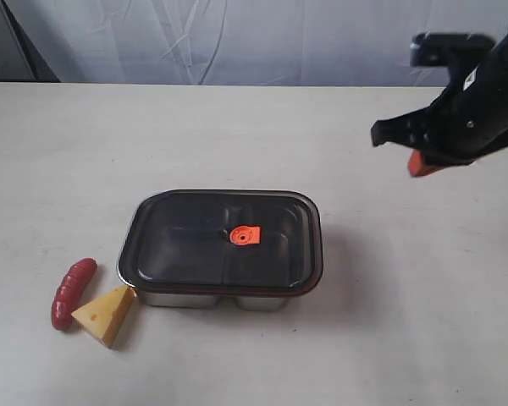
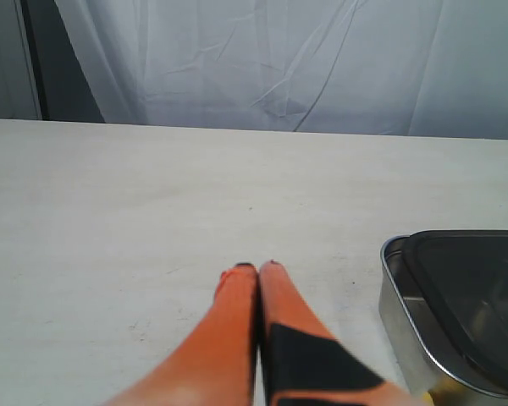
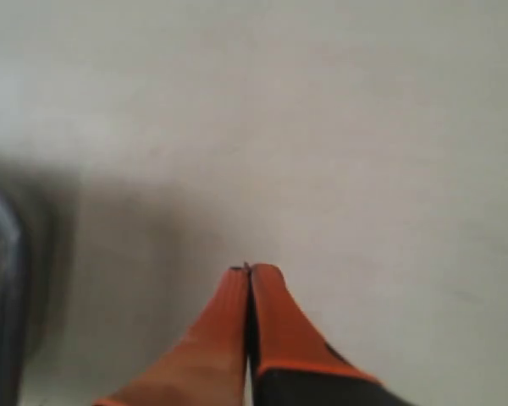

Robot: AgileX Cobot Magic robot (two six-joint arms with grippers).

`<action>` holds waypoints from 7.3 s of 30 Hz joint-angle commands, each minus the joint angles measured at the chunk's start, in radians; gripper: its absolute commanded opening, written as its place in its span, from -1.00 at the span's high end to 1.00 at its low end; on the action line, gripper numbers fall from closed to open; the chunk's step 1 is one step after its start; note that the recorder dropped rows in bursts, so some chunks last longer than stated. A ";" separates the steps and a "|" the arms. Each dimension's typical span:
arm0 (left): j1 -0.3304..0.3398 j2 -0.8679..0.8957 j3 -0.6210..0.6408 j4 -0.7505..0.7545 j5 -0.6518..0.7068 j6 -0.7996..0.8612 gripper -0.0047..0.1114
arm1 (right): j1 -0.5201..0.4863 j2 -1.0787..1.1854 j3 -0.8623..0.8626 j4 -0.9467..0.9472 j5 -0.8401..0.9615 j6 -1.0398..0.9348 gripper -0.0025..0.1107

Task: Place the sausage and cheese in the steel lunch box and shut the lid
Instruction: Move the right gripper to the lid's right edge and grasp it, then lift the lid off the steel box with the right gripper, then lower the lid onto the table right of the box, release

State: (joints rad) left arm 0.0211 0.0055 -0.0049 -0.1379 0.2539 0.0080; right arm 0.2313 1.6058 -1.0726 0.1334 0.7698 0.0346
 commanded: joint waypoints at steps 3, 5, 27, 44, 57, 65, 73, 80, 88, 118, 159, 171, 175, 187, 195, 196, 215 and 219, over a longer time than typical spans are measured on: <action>-0.003 -0.005 0.005 -0.003 -0.014 0.000 0.92 | -0.069 0.027 0.006 0.526 0.205 -0.484 0.97; -0.003 -0.005 0.005 -0.003 -0.014 0.000 0.92 | -0.113 0.006 0.053 0.679 0.222 -0.610 0.97; -0.003 -0.005 0.005 -0.003 -0.014 0.000 0.92 | -0.349 0.136 0.459 1.232 0.354 -1.309 0.53; -0.003 -0.005 0.005 -0.003 -0.014 0.000 0.92 | -0.326 0.303 0.459 1.398 0.421 -1.464 0.11; -0.003 -0.005 0.005 0.001 -0.014 0.000 0.92 | -0.234 0.375 0.459 1.428 0.412 -1.512 0.11; -0.003 -0.005 0.005 0.001 -0.014 0.000 0.92 | -0.200 0.375 0.459 1.432 0.428 -1.526 0.11; -0.003 -0.005 0.005 0.001 -0.014 0.000 0.92 | -0.200 0.375 0.459 1.445 0.451 -1.547 0.11; -0.003 -0.005 0.005 0.001 -0.014 0.000 0.92 | -0.200 0.375 0.459 1.452 0.451 -1.551 0.11; -0.003 -0.005 0.005 0.001 -0.014 0.000 0.92 | -0.200 0.375 0.459 1.495 0.451 -1.551 0.22; -0.003 -0.005 0.005 0.001 -0.014 0.000 0.92 | -0.200 0.306 0.459 1.586 0.451 -1.604 0.97; -0.003 -0.005 0.005 0.001 -0.014 0.000 0.92 | 0.119 -0.339 0.037 -0.310 -0.038 -1.202 0.97; -0.003 -0.005 0.005 0.001 -0.014 0.000 0.92 | 0.268 -0.331 0.040 -0.420 0.206 -1.053 0.97; -0.003 -0.005 0.005 0.001 -0.014 0.000 0.92 | 0.314 -0.318 0.044 -0.413 0.281 -1.000 0.97; -0.003 -0.005 0.005 0.001 -0.014 0.000 0.92 | 0.448 -0.318 0.266 -0.359 0.244 -0.898 0.97; -0.003 -0.005 0.005 0.001 -0.014 0.000 0.92 | 0.478 -0.318 0.346 -0.277 0.157 -0.883 0.97; -0.003 -0.005 0.005 0.001 -0.014 0.000 0.92 | 0.478 -0.318 0.353 -0.277 0.145 -0.879 0.97; -0.003 -0.005 0.005 0.001 -0.014 0.000 0.92 | 0.478 -0.214 0.361 -0.190 0.091 -0.793 0.07; -0.003 -0.005 0.005 0.001 -0.014 0.000 0.92 | 0.478 -0.214 0.361 -0.193 0.117 -0.744 0.07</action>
State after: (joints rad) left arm 0.0211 0.0055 -0.0049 -0.1379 0.2539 0.0080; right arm 0.7081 1.3925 -0.7183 -0.0635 0.8692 -0.7380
